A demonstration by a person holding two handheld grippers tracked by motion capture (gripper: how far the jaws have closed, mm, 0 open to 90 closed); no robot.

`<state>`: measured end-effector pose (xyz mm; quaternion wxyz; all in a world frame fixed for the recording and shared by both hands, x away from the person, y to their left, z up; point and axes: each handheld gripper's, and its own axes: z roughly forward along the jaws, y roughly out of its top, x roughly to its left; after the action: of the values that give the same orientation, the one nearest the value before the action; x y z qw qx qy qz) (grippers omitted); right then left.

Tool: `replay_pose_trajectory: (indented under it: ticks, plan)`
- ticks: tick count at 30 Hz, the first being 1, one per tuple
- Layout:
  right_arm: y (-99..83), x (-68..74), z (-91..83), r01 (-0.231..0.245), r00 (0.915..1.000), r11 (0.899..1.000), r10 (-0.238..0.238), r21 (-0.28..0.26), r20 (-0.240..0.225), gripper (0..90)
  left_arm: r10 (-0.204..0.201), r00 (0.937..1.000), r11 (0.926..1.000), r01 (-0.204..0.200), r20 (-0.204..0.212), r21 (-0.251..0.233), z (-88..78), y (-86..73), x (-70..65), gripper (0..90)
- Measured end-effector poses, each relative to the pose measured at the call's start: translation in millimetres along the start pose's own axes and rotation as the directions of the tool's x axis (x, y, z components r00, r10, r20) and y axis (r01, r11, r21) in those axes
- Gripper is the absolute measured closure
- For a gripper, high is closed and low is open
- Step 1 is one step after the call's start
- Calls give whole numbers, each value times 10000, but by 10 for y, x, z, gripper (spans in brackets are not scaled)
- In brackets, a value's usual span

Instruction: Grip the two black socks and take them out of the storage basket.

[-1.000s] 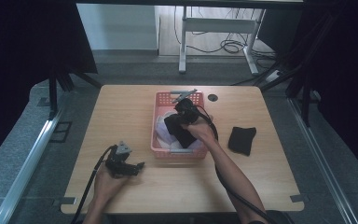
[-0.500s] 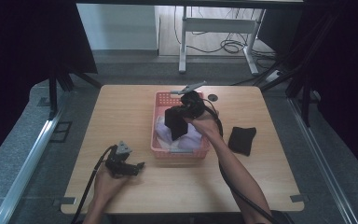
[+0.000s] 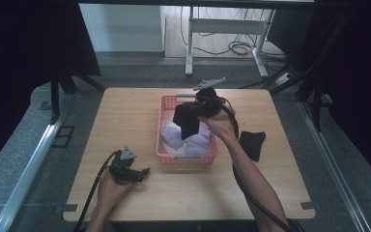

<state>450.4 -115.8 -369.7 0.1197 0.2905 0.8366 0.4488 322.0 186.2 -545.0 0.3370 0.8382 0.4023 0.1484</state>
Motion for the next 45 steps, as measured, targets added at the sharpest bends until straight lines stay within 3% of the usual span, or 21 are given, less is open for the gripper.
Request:
replay_pose_trajectory:
  ticks: [14, 24, 35, 45]
  plan:
    - [65, -101, -392, -238, 9988, 9982, 261, -549, 406, 876, -6, 10000, 10000, 6, 6, 3, 0, 1, 0, 127]
    - [16, -249, -688, -535, 9923, 9953, 620, -807, 1072, 876, 1, 10000, 10000, -1, 10, 33, -2, 2, 1, 127]
    - [-170, -449, -986, -895, 9777, 9916, 1052, -930, 1815, 876, -19, 10000, 10000, 19, 4, 14, -2, 1, -2, 127]
    - [-386, -651, -1220, -1286, 9563, 9866, 1501, -1002, 2508, 876, -15, 10000, 10000, 15, 3, 18, -2, 1, -2, 127]
